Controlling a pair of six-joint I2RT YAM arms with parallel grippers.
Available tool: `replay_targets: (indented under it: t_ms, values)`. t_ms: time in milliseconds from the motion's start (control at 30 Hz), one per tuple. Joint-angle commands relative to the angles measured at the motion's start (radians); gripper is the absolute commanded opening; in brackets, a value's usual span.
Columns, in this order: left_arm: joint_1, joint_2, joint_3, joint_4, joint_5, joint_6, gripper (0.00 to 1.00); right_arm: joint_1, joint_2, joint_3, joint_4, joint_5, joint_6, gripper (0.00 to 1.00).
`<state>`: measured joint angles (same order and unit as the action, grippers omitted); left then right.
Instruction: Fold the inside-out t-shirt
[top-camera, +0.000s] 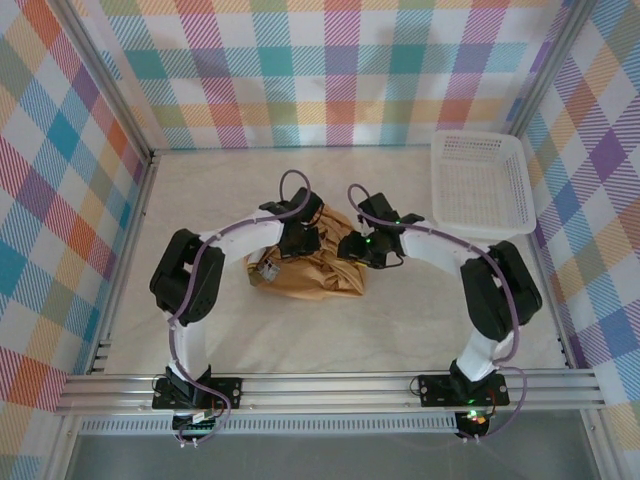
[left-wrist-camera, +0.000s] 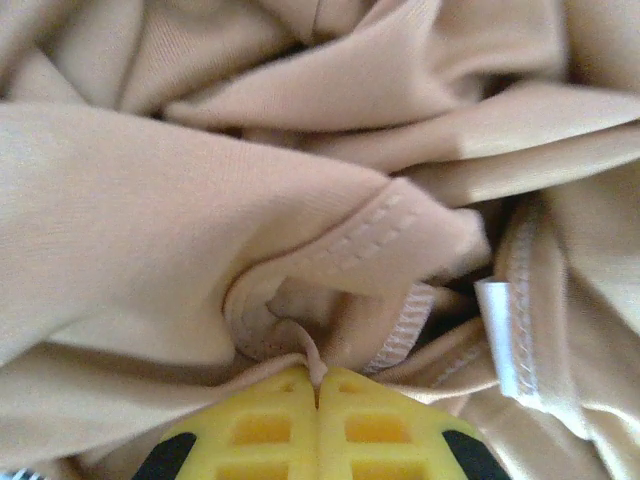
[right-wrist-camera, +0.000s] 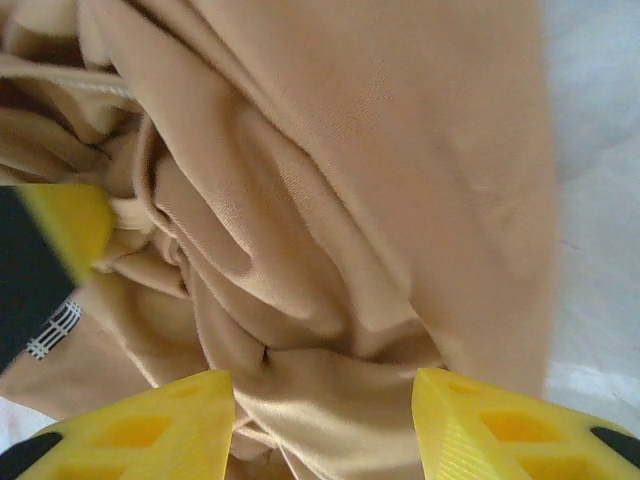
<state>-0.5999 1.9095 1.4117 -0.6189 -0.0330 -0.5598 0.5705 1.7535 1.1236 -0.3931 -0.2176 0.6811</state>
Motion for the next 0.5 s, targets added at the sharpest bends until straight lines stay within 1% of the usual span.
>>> replay_targets:
  t_ms: [0,33,67,167,200,267,333,400,467]
  values:
    - [-0.003,-0.102,0.111,-0.102,-0.047,0.025,0.0,0.009,0.098,0.034,0.049,-0.093,0.041,0.49]
    - [-0.003,-0.111,0.143,-0.123,-0.05,0.033,0.0,0.01,0.121,0.041,0.056,-0.099,0.048,0.47]
    - [-0.002,-0.126,0.185,-0.149,-0.054,0.043,0.0,0.008,0.141,0.048,0.061,-0.098,0.055,0.39]
    - [0.007,-0.163,0.321,-0.227,-0.071,0.084,0.0,-0.01,0.143,0.064,0.052,-0.074,0.059,0.04]
    - [0.015,-0.176,0.37,-0.254,-0.071,0.101,0.0,-0.024,0.125,0.068,0.039,-0.055,0.052,0.0]
    - [0.044,-0.206,0.447,-0.3,-0.077,0.129,0.0,-0.059,0.078,0.072,0.002,-0.015,0.034,0.0]
    - [0.094,-0.246,0.484,-0.33,-0.082,0.149,0.0,-0.113,0.019,0.062,-0.03,0.006,0.014,0.0]
    - [0.17,-0.305,0.469,-0.334,-0.084,0.155,0.0,-0.181,-0.047,0.039,-0.06,0.013,-0.005,0.0]
    - [0.254,-0.366,0.415,-0.318,-0.057,0.148,0.0,-0.247,-0.103,0.013,-0.084,0.022,-0.023,0.0]
